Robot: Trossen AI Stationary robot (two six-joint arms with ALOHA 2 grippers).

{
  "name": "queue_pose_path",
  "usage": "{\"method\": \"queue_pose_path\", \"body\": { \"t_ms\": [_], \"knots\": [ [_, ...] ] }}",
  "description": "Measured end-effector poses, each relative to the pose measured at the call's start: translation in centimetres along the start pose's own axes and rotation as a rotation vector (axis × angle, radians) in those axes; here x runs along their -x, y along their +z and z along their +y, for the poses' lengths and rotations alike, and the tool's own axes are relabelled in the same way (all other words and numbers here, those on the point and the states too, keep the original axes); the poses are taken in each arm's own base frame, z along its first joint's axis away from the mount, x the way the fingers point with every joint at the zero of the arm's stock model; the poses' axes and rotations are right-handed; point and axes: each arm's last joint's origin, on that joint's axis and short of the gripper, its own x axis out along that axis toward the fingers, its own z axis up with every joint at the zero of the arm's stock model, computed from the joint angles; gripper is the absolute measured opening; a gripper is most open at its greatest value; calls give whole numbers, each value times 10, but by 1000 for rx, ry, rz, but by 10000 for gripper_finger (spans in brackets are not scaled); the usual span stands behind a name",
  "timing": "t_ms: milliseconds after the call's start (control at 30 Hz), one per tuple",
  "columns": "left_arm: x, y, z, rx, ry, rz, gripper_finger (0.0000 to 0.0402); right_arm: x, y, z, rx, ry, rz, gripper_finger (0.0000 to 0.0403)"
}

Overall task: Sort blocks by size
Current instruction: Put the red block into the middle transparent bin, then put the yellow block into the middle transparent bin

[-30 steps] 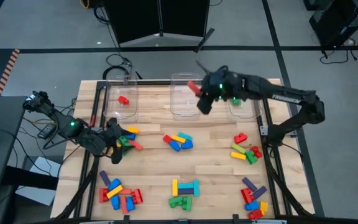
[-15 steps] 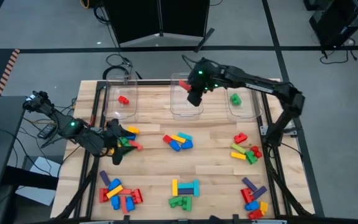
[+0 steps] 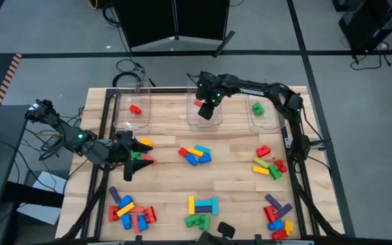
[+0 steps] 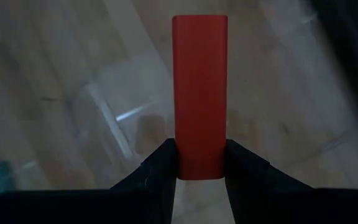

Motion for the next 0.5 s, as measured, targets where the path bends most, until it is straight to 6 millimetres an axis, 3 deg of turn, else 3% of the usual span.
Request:
{"method": "queue_pose_path", "body": {
  "t_ms": [133,233,367,500],
  "knots": [
    [0,-1,1,-65,8,11,305,-16,-2,-2,-6,1,48,122],
    [0,-1,1,-122,11,10,305,-19,-4,-2,-8,2,67,162],
    [0,-1,2,-144,40,-8,305,-12,-2,-2,10,2,44,211],
    [0,0,3,-138,63,-22,305,4,-1,0,15,1,7,234]
  ]
}}
